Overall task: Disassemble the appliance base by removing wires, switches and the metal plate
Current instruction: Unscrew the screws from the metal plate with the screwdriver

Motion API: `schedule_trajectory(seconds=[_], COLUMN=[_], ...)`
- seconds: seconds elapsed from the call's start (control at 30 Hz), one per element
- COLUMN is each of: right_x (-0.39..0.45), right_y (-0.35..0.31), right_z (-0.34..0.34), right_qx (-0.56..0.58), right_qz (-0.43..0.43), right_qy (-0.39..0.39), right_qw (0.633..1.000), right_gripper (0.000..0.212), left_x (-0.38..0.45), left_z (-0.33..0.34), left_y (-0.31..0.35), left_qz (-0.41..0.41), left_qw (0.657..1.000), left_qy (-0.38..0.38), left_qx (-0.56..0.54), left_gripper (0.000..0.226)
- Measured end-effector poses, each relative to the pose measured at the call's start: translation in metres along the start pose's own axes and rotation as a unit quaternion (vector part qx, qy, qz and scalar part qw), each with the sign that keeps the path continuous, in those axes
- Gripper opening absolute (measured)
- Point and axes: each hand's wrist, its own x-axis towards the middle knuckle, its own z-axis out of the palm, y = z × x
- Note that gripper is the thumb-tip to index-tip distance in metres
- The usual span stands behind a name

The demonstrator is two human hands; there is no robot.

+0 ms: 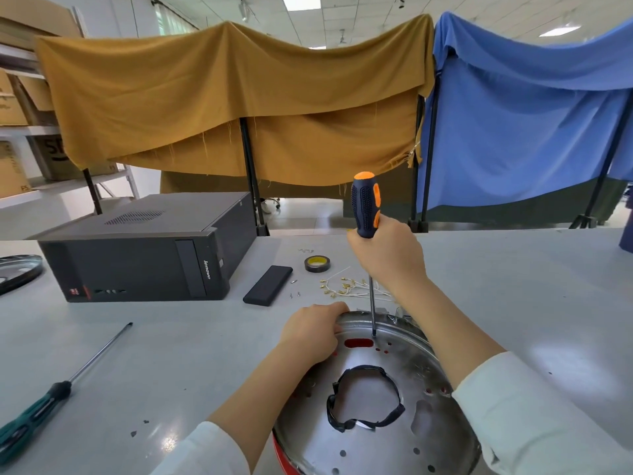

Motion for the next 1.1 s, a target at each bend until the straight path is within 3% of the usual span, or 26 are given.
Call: schedule_trajectory(seconds=[0.13,0.27,0.37,0.43,0.5,0.53,0.6,0.7,0.8,0.9,1.0,1.03,1.1], right_x=[0.013,0.021,0.022,0.021,0.016,0.013,0.009,0.007,0.01,0.018,0.024,0.025,0.025], right_y=[0.008,0.009,0.008,0.007,0.003,0.0,-0.005,-0.014,-0.017,-0.009,0.004,0.006,0.007], right_z=[-0.014,-0.025,-0.024,-0.024,-0.023,-0.022,-0.019,-0.013,-0.008,-0.011,-0.022,-0.024,-0.024], right_qx=[0.142,0.169,0.174,0.105,0.006,0.008,0.115,0.288,0.367,0.411,0.476,0.489,0.477], right_qz=[0.044,0.046,0.055,0.035,0.005,0.005,0.035,0.118,0.177,0.17,0.11,0.098,0.101], right_qy=[-0.125,-0.212,-0.234,-0.221,-0.165,-0.129,-0.072,-0.029,-0.023,-0.13,-0.311,-0.336,-0.325], right_qw=[0.981,0.961,0.955,0.969,0.986,0.992,0.99,0.95,0.913,0.886,0.815,0.799,0.81], right_gripper=[0.034,0.027,0.027,0.028,0.027,0.024,0.016,0.019,0.028,0.033,0.039,0.039,0.04], left_x=[0.001,0.001,0.002,0.001,0.0,0.0,0.0,0.0,0.001,0.002,0.001,0.001,0.001], left_z=[-0.001,-0.001,-0.001,-0.001,-0.001,-0.001,0.0,-0.001,0.0,0.0,0.0,0.0,-0.001], left_y=[-0.002,-0.004,-0.004,-0.004,-0.003,-0.003,-0.003,-0.003,-0.003,-0.002,-0.003,-0.003,-0.003], left_qz=[0.012,0.021,0.023,0.023,0.022,0.021,0.02,0.022,0.023,0.026,0.029,0.03,0.03], left_qw=[1.0,1.0,1.0,1.0,1.0,1.0,1.0,1.0,1.0,1.0,1.0,1.0,1.0], left_qy=[-0.008,-0.016,-0.017,-0.014,-0.011,-0.01,-0.009,-0.011,-0.012,-0.011,-0.011,-0.01,-0.006], left_qx=[-0.002,-0.008,-0.007,-0.006,0.001,0.004,0.004,0.003,0.006,0.007,0.003,0.005,0.006], left_gripper=[0.042,0.04,0.04,0.04,0.04,0.04,0.039,0.04,0.039,0.038,0.039,0.039,0.041])
